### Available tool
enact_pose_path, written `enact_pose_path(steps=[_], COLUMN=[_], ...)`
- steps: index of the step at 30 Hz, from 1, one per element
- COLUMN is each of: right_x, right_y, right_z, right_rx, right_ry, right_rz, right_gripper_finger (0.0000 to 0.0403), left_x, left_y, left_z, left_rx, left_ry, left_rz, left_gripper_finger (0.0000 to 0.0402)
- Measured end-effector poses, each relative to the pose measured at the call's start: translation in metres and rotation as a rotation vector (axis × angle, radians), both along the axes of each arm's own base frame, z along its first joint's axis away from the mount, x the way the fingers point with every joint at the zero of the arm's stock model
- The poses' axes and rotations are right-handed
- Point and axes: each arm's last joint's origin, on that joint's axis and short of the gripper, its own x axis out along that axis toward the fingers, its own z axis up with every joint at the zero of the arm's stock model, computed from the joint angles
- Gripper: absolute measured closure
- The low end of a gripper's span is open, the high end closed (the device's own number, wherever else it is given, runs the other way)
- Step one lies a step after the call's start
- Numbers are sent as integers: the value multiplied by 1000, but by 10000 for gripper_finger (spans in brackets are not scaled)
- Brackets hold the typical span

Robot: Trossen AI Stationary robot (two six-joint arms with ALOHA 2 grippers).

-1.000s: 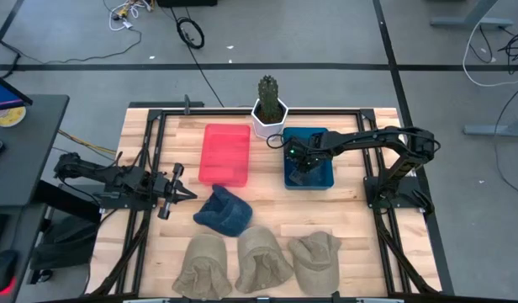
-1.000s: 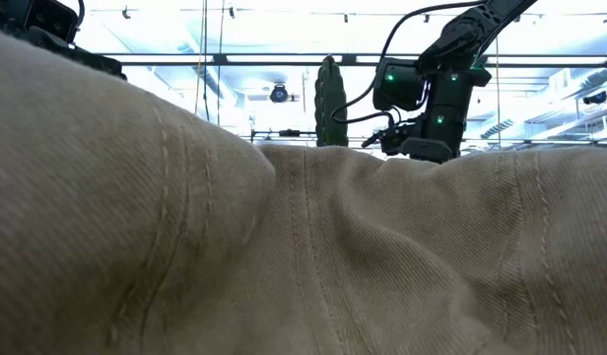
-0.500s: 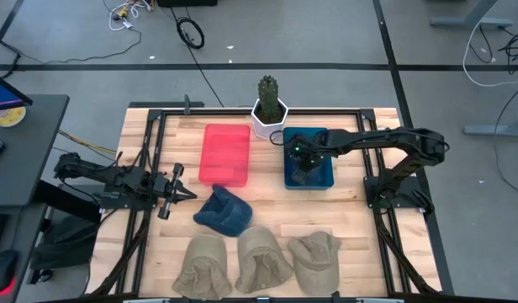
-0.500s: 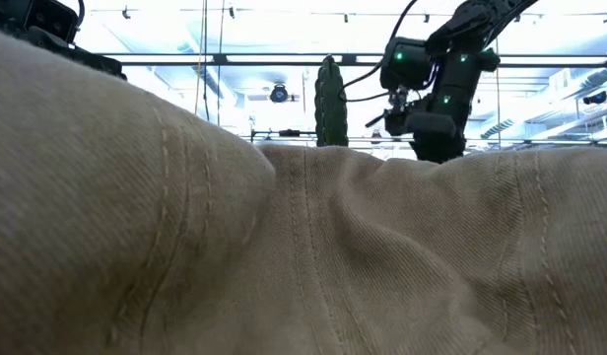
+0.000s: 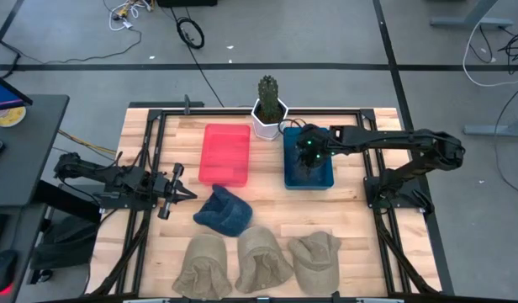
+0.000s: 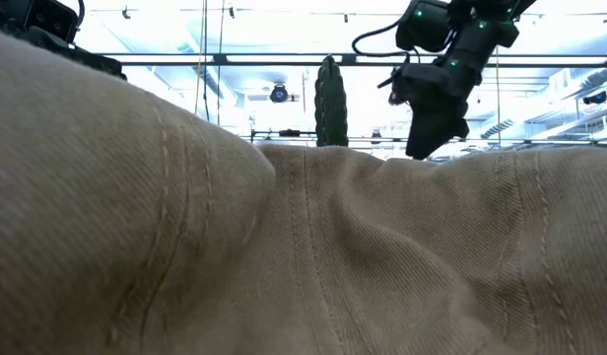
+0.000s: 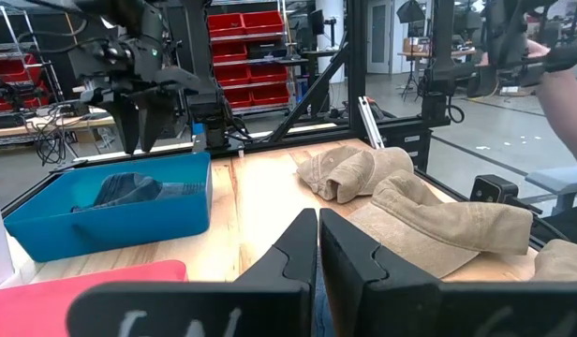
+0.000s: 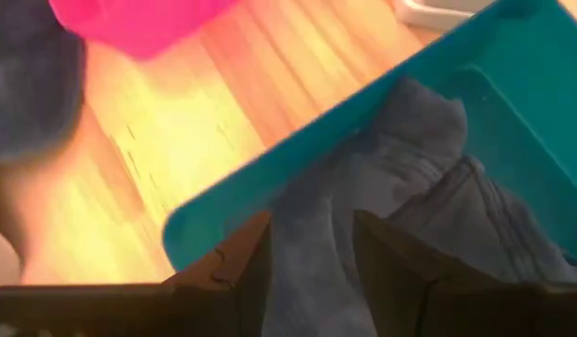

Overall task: Pick & Place hat
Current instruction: Put the blue cap into the blue bin

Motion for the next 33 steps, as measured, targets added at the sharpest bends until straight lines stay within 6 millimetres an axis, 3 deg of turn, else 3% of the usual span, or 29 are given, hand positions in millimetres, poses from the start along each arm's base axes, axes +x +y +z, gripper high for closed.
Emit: enact_pose_path(steps=[7, 12, 17, 21, 33], right_x=[13, 29, 45, 46, 39], right_y=[1, 18, 35, 44, 61], right_z=[9, 21, 42, 60, 67], right_rx=[-8, -103, -236, -287, -250], right_ry=[-161, -326, -558, -709, -734], right_rz=[-35, 118, 267, 372, 488], right_gripper_finger=[250, 250, 250, 250, 250], left_x=[0, 0, -1, -1, 1], left_y=[0, 0, 0, 0, -2], left_z=[0, 0, 9, 12, 8], left_rx=[0, -6, -158, -238, -300], left_ry=[0, -2, -64, -76, -14], left_rz=[0, 0, -8, -15, -73], left_gripper_finger=[381, 381, 381, 381, 381])
